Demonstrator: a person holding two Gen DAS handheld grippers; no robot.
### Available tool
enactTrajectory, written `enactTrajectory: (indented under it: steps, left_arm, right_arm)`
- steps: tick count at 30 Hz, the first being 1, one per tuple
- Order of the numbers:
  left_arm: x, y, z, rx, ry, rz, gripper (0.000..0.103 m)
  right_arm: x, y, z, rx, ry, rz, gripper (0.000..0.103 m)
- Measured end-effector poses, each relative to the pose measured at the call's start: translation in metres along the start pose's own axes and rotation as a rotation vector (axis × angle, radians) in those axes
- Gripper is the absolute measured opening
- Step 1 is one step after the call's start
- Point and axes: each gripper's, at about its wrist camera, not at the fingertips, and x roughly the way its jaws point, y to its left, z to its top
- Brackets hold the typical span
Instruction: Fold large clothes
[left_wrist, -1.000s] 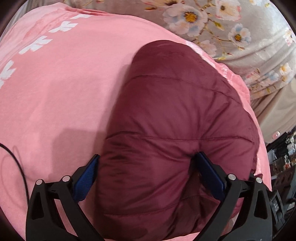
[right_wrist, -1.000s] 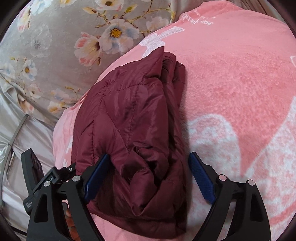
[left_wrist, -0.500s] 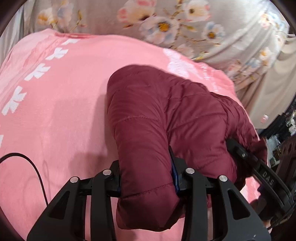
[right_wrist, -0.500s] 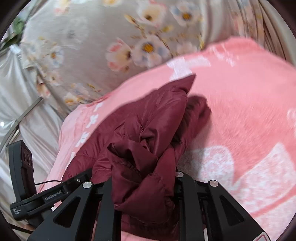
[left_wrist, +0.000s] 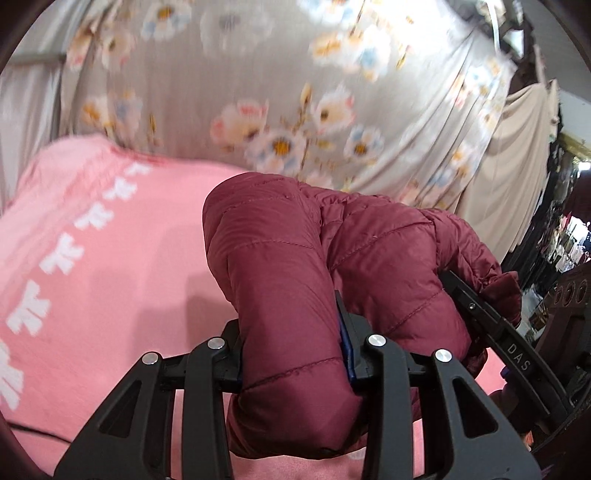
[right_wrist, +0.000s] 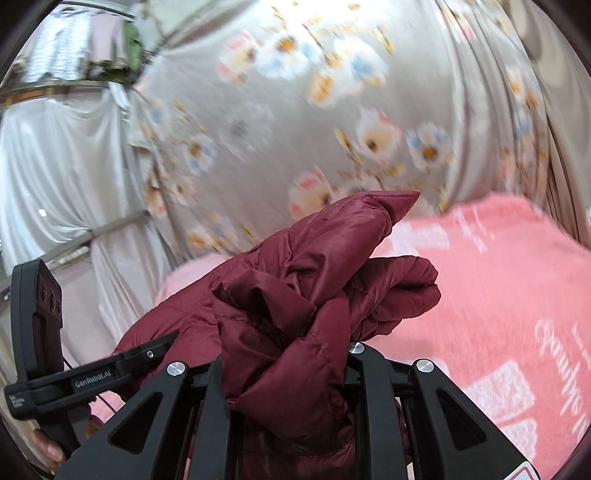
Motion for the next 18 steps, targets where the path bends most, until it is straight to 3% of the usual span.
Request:
enactTrajectory:
  steps: [8, 13, 18]
  left_arm:
    - [-0.074, 0.012, 0.042, 0.077, -0.219, 0.022, 0.034]
    - [-0.097, 0.022, 0.064, 0.138, -0.332, 0.048, 0.035]
    - [-0.108, 0.047, 0.087, 0.163, -0.433, 0.053, 0.035]
  right_arm:
    - [-0.018, 0.065, 0.032, -0.160, -0.154, 0.071, 0.016]
    - [-0.011, 0.102, 0.051, -0.222, -0.231, 0.103, 0.016]
    - [0.017, 0.125, 0.061, -0.245, -0.251, 0.136, 0.016]
